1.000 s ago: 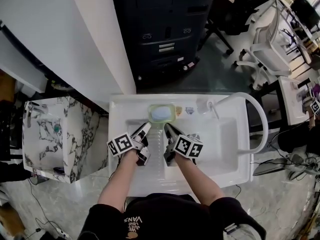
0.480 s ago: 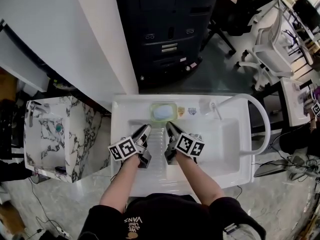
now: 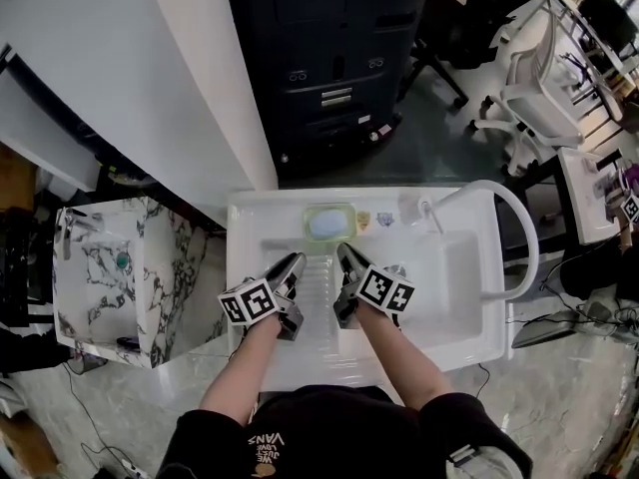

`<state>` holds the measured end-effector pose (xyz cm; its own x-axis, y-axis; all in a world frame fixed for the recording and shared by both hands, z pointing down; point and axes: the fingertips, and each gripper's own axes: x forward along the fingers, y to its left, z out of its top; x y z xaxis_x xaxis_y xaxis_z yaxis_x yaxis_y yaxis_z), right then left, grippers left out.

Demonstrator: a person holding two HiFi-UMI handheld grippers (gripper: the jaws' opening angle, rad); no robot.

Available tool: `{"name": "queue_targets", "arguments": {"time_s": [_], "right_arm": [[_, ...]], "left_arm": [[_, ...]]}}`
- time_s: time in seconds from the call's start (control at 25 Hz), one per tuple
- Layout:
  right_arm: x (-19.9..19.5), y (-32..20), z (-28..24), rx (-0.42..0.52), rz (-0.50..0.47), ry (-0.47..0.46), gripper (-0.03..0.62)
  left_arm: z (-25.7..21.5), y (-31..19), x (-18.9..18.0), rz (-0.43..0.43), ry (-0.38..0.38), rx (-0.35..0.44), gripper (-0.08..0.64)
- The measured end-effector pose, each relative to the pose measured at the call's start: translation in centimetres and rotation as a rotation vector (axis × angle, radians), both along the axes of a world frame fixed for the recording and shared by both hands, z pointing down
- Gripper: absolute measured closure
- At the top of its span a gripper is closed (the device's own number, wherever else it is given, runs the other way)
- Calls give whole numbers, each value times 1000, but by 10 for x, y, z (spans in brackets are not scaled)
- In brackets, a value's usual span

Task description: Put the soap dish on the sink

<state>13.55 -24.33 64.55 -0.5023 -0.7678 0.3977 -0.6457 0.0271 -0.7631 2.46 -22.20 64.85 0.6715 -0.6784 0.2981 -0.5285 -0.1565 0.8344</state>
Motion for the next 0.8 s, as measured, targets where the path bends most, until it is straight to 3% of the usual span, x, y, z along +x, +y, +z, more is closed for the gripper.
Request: {"name": "queue_targets", "arguments": {"time_s": [0.48,0.8], "right_arm": [[11,35,-33,45,95,24,589],[7,78,-45,68,171,55,589]], "left_arm": [[-28,17,0,120,-13,55,505],[-40,43,-4,217,-16,80,506]]}}
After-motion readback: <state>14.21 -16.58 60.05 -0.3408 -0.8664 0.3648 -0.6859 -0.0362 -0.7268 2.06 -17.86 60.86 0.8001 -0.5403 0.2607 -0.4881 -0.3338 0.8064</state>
